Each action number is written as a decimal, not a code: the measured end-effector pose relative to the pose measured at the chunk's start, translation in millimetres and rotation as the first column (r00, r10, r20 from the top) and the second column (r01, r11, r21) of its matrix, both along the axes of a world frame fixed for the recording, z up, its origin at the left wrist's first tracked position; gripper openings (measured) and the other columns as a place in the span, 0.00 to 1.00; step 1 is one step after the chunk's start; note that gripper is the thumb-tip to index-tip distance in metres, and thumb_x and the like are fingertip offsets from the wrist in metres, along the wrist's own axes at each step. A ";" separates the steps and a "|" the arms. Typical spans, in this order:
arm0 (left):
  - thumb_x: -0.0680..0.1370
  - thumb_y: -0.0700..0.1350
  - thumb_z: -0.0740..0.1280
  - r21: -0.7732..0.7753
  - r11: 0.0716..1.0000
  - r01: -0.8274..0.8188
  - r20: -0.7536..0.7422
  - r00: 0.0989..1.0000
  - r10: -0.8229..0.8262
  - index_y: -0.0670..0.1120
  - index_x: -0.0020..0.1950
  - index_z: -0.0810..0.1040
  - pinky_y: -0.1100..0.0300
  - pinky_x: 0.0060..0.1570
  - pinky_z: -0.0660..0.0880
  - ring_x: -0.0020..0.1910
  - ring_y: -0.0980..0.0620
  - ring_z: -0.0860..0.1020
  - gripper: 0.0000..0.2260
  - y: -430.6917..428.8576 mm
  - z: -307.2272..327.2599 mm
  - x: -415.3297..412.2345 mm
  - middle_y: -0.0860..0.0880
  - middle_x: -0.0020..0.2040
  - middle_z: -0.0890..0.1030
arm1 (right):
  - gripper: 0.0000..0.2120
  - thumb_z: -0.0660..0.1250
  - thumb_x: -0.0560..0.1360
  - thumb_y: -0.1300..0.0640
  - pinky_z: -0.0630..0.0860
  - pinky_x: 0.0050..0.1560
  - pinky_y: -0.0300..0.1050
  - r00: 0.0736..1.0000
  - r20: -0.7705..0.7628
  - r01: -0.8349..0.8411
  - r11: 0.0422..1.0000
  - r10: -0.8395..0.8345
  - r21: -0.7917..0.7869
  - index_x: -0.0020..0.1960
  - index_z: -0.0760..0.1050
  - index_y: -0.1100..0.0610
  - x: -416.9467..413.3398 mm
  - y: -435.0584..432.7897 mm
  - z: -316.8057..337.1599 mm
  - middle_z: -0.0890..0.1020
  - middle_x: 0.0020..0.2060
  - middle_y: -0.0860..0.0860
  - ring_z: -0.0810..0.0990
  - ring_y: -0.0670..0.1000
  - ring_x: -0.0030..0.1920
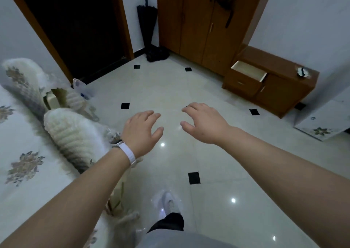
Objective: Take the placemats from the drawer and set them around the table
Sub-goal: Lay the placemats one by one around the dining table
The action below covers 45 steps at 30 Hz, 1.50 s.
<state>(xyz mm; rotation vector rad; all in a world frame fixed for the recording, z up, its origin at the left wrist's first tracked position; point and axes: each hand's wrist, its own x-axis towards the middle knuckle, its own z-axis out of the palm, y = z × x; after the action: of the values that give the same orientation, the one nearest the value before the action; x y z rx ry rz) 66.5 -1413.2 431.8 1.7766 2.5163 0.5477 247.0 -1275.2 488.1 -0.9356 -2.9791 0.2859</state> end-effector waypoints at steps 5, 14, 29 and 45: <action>0.74 0.60 0.56 0.004 0.999 -0.054 0.018 0.998 0.054 0.48 0.65 0.76 0.46 0.59 0.71 0.62 0.43 0.75 0.26 62.8 2.4 -65.9 0.45 0.64 0.78 | 0.26 0.55 0.78 0.39 0.69 0.64 0.52 0.999 0.037 -0.031 0.999 0.031 0.007 0.72 0.67 0.50 -70.8 72.4 13.7 0.71 0.68 0.49 0.69 0.53 0.67; 0.74 0.59 0.57 0.030 0.982 -0.188 -0.022 0.982 0.189 0.48 0.63 0.77 0.46 0.57 0.73 0.60 0.43 0.76 0.24 100.7 18.1 -168.1 0.46 0.62 0.79 | 0.26 0.56 0.79 0.41 0.66 0.66 0.52 0.984 -0.006 -0.179 0.984 0.179 0.006 0.73 0.66 0.51 -189.5 144.6 24.8 0.70 0.69 0.49 0.67 0.53 0.68; 0.73 0.59 0.58 -0.038 0.753 -0.657 -0.077 0.753 0.653 0.48 0.62 0.79 0.45 0.54 0.74 0.58 0.41 0.78 0.24 135.3 16.3 -322.9 0.45 0.61 0.80 | 0.25 0.56 0.78 0.42 0.66 0.66 0.52 0.783 -0.088 -0.621 0.783 0.616 -0.049 0.71 0.67 0.52 -444.6 245.6 5.4 0.71 0.68 0.49 0.68 0.52 0.67; 0.75 0.59 0.56 -0.104 0.249 -0.963 -0.165 0.263 0.951 0.50 0.64 0.77 0.45 0.58 0.71 0.62 0.42 0.75 0.24 71.2 44.1 -367.6 0.46 0.63 0.78 | 0.25 0.56 0.78 0.41 0.64 0.68 0.52 0.284 -0.116 -0.957 0.275 0.952 -0.088 0.72 0.66 0.51 -644.9 168.3 11.0 0.70 0.69 0.49 0.67 0.53 0.68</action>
<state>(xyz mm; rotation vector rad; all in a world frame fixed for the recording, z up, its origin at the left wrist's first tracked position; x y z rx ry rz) -301.2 -1342.1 475.9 -0.1117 3.2877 0.1619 -397.9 -1106.8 499.1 1.0789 -3.0271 0.4789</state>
